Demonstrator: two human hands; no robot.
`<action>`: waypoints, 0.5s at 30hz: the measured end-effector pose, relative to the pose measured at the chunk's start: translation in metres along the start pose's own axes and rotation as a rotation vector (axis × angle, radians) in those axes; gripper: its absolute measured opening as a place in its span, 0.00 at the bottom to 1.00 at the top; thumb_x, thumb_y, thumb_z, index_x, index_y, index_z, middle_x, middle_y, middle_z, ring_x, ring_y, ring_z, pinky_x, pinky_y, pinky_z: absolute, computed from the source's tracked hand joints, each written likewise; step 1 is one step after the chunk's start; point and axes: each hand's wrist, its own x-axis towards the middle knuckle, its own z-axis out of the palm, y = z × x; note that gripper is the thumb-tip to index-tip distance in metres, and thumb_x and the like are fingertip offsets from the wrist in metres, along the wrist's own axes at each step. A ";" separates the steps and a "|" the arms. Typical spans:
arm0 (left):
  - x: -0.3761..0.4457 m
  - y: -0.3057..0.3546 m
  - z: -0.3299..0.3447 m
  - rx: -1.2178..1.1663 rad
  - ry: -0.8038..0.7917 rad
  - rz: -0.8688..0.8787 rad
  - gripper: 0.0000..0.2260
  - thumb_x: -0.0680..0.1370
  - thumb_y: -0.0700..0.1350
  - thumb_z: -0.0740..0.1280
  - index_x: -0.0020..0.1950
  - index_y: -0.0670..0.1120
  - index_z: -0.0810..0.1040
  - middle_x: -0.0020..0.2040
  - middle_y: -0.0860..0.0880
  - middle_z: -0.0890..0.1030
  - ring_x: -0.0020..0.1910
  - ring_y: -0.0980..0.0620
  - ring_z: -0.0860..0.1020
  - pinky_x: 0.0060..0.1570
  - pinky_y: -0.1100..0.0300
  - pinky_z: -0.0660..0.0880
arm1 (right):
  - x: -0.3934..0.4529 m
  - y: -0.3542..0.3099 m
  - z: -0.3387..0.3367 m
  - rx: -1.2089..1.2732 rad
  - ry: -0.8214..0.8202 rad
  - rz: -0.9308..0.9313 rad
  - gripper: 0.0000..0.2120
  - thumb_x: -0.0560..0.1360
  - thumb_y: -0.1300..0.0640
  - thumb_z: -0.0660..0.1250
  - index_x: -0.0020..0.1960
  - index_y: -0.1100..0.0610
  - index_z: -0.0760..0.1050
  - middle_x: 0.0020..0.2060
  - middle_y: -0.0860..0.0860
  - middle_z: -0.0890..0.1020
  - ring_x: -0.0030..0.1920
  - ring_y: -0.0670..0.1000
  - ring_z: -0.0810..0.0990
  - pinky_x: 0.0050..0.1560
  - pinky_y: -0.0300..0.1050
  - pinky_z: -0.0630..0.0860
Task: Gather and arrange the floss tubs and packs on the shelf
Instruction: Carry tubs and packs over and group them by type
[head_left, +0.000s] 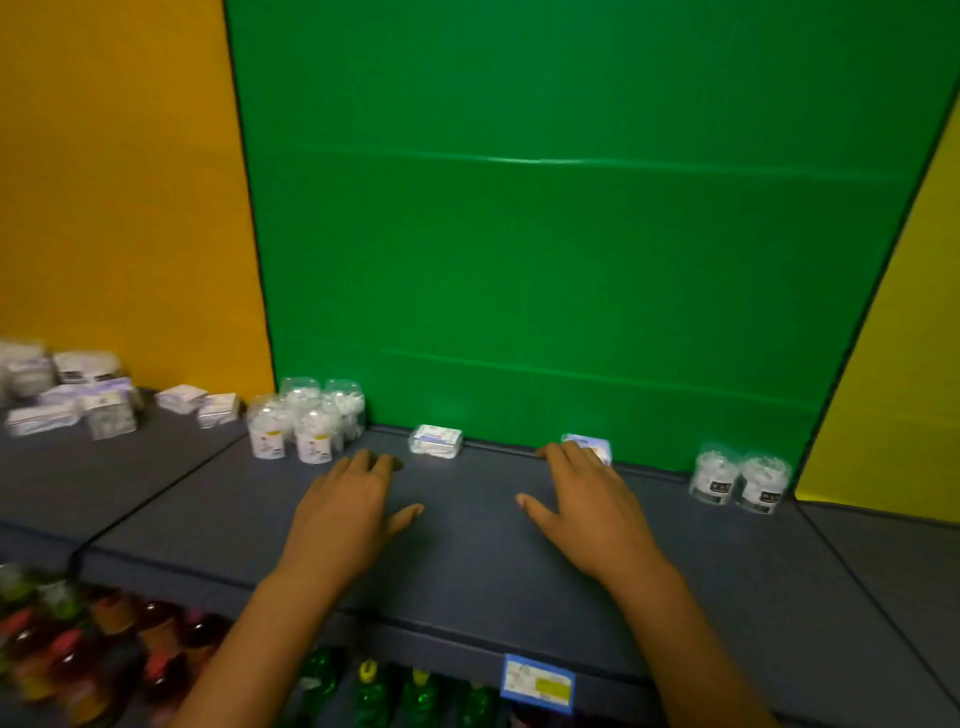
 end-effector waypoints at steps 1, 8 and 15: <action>-0.011 -0.014 -0.007 -0.001 0.004 -0.017 0.25 0.75 0.62 0.63 0.68 0.51 0.70 0.62 0.47 0.74 0.60 0.45 0.73 0.54 0.52 0.72 | -0.002 -0.017 0.001 0.016 0.000 -0.009 0.25 0.77 0.38 0.60 0.68 0.52 0.66 0.62 0.51 0.73 0.63 0.54 0.72 0.59 0.50 0.71; -0.091 -0.112 -0.056 0.036 0.030 -0.155 0.25 0.75 0.63 0.63 0.68 0.52 0.69 0.62 0.49 0.73 0.61 0.48 0.73 0.54 0.53 0.74 | 0.001 -0.137 0.021 0.136 -0.022 -0.155 0.25 0.78 0.38 0.59 0.69 0.51 0.64 0.64 0.49 0.72 0.65 0.52 0.70 0.62 0.49 0.69; -0.144 -0.194 -0.105 0.150 0.048 -0.321 0.25 0.76 0.64 0.62 0.68 0.52 0.67 0.62 0.50 0.73 0.61 0.49 0.72 0.53 0.55 0.74 | 0.027 -0.245 0.030 0.204 -0.013 -0.342 0.25 0.78 0.37 0.59 0.69 0.51 0.64 0.63 0.49 0.72 0.64 0.52 0.69 0.61 0.49 0.69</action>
